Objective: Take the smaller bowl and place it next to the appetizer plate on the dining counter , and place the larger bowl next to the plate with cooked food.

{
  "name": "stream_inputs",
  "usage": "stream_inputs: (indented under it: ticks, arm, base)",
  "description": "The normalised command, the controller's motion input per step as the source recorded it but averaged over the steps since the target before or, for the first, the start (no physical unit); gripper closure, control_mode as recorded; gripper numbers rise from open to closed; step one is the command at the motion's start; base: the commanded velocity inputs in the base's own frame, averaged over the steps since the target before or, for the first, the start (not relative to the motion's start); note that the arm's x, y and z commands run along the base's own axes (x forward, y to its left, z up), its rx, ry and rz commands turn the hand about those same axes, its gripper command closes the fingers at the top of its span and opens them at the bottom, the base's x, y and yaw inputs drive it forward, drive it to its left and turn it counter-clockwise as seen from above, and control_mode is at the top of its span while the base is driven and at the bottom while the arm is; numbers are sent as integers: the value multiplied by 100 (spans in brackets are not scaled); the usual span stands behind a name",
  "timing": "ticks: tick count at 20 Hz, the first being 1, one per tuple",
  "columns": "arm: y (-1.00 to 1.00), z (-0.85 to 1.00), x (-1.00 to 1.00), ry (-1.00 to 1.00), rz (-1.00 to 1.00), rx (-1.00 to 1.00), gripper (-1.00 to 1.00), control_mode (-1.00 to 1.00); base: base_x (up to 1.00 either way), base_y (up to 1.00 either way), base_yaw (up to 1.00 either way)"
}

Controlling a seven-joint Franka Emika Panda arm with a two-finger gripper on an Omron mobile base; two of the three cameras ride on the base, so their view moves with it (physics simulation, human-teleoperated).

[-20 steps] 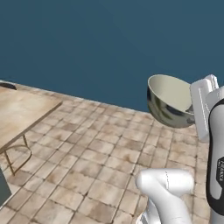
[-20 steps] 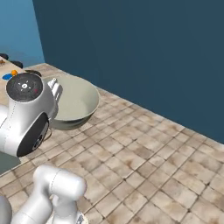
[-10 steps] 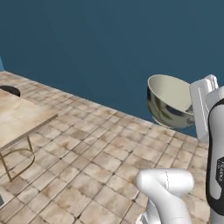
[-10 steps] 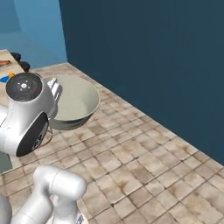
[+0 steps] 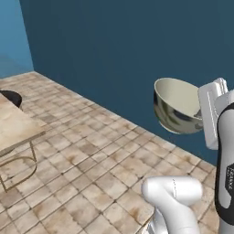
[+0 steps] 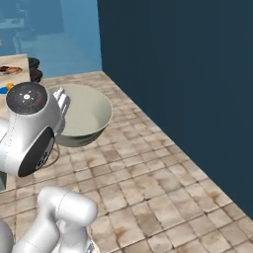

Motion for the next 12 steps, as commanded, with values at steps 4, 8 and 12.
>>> stream_inputs:
  ticks: [4,8,12]
  arm:
    - [0,0,0,0,0,0,100,100]
    - [0,0,0,0,0,0,100,100]
    - [0,0,0,0,0,0,100,100]
  base:
    - [100,-98,41]
    - [100,-83,48]
    - [100,-75,51]
